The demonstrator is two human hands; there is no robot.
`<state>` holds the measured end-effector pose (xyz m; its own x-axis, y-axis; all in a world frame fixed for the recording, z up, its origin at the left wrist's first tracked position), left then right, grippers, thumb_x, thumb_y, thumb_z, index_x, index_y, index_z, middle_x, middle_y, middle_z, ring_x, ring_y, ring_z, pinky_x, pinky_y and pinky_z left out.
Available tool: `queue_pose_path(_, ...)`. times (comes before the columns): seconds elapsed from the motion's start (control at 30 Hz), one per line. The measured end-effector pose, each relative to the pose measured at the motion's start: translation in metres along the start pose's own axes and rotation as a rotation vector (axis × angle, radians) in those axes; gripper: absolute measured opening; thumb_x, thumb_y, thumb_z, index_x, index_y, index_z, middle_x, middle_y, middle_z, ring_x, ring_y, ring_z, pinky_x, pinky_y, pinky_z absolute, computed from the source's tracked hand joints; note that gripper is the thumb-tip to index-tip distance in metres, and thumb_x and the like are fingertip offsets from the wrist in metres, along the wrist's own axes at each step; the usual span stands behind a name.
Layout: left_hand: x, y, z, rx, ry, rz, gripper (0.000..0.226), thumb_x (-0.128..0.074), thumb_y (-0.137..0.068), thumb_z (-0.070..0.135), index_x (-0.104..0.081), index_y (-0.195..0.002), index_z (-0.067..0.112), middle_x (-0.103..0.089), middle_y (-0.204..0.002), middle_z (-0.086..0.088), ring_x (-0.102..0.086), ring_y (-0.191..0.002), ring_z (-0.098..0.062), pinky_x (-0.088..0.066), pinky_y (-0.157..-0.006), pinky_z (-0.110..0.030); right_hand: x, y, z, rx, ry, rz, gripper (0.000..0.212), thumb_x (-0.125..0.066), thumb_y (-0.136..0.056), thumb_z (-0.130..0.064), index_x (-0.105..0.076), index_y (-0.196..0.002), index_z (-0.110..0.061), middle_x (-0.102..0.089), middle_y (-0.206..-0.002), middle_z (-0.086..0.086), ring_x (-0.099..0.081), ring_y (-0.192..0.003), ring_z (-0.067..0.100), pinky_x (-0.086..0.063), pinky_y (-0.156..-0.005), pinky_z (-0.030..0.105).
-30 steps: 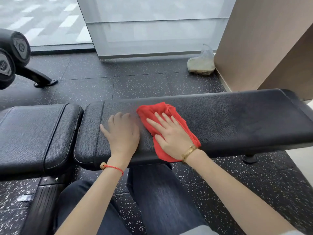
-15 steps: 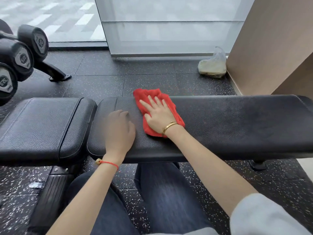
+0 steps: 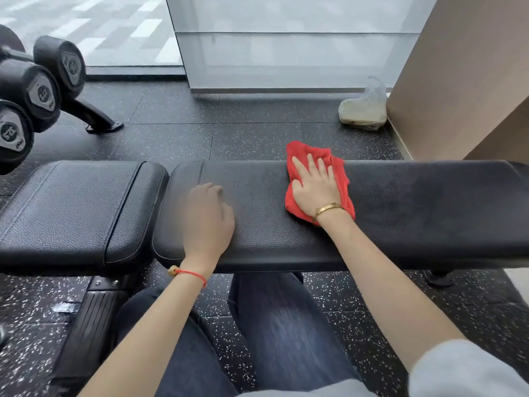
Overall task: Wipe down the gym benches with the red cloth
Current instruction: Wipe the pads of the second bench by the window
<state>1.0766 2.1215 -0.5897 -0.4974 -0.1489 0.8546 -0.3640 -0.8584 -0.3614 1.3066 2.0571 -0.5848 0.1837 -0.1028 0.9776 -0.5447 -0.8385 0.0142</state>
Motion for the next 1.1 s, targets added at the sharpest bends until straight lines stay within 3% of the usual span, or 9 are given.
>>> queue_pose_path(0.2, 0.001, 0.0, -0.001, -0.006, -0.003, 0.002, 0.037, -0.053, -0.087, 0.025, -0.06, -0.122, 0.015, -0.058, -0.132, -0.006, -0.047, -0.128, -0.028, -0.028, -0.114, -0.052, -0.016, 0.05, -0.061, 0.308, -0.023, -0.016, 0.059, -0.037, -0.096, -0.032, -0.019, -0.152, -0.033, -0.011, -0.162, 0.003, -0.008, -0.149, 0.024, 0.001, -0.122, 0.04)
queue_pose_path(0.3, 0.001, 0.0, -0.001, -0.01, 0.002, -0.004, 0.036, -0.055, -0.088, 0.023, -0.06, -0.123, 0.014, -0.057, -0.133, -0.006, -0.046, -0.129, -0.028, -0.027, -0.115, -0.052, -0.013, 0.083, -0.051, 0.331, -0.043, 0.005, 0.059, -0.041, -0.095, -0.031, -0.023, -0.151, -0.033, -0.015, -0.161, 0.002, -0.011, -0.149, 0.023, -0.002, -0.122, 0.039)
queue_pose_path(0.47, 0.0, 0.002, 0.001, -0.015, -0.018, -0.041, 0.04, -0.054, -0.091, 0.022, -0.057, -0.129, 0.012, -0.054, -0.139, -0.007, -0.042, -0.135, -0.028, -0.023, -0.117, -0.054, 0.002, 0.107, 0.018, 0.195, -0.036, 0.039, 0.057, -0.039, -0.097, -0.03, -0.021, -0.151, -0.037, -0.013, -0.161, -0.002, -0.009, -0.149, 0.019, 0.0, -0.122, 0.036)
queue_pose_path(0.63, 0.002, 0.001, 0.004, 0.021, 0.017, -0.074, 0.039, -0.054, -0.091, 0.018, -0.057, -0.129, 0.013, -0.052, -0.141, -0.007, -0.039, -0.137, -0.027, -0.019, -0.118, -0.054, 0.019, 0.08, 0.099, -0.099, -0.03, 0.064, 0.057, -0.036, -0.097, -0.029, -0.02, -0.152, -0.034, -0.012, -0.162, 0.003, -0.01, -0.149, 0.024, -0.002, -0.122, 0.041)
queue_pose_path(0.77, 0.002, 0.001, 0.025, 0.003, 0.125, -0.075, 0.038, -0.055, -0.089, 0.015, -0.059, -0.126, 0.014, -0.055, -0.135, -0.005, -0.042, -0.134, -0.025, -0.018, -0.119, -0.055, 0.022, 0.047, 0.105, -0.251, 0.018, 0.052, 0.058, -0.033, -0.098, -0.032, -0.016, -0.153, -0.031, -0.009, -0.162, 0.007, -0.009, -0.149, 0.03, -0.002, -0.121, 0.044)
queue_pose_path(0.97, -0.014, 0.004, 0.053, -0.061, 0.079, -0.147, 0.04, -0.052, -0.092, 0.02, -0.055, -0.131, 0.016, -0.05, -0.14, -0.004, -0.036, -0.138, -0.025, -0.013, -0.12, -0.056, 0.006, 0.075, 0.04, 0.085, 0.008, 0.031, 0.058, -0.038, -0.097, -0.034, -0.019, -0.152, -0.035, -0.01, -0.162, 0.001, -0.009, -0.149, 0.024, 0.0, -0.122, 0.041)
queue_pose_path(1.1, -0.017, 0.006, 0.051, -0.083, 0.053, -0.136, 0.039, -0.051, -0.093, 0.022, -0.055, -0.131, 0.017, -0.05, -0.14, -0.003, -0.037, -0.137, -0.025, -0.015, -0.12, -0.056, 0.006, 0.109, 0.049, 0.183, -0.028, 0.036, 0.057, -0.04, -0.096, -0.033, -0.021, -0.15, -0.04, -0.014, -0.161, -0.005, -0.009, -0.149, 0.019, -0.002, -0.122, 0.038)
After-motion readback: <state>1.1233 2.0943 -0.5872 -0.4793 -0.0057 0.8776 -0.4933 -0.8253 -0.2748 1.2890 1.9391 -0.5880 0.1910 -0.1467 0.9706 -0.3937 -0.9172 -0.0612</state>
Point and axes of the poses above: each hand's wrist, its own y-axis away from the middle knuckle, its own x-axis out of the back of the hand, z = x × y, the point moved 6 cm from there along -y, towards the middle knuckle
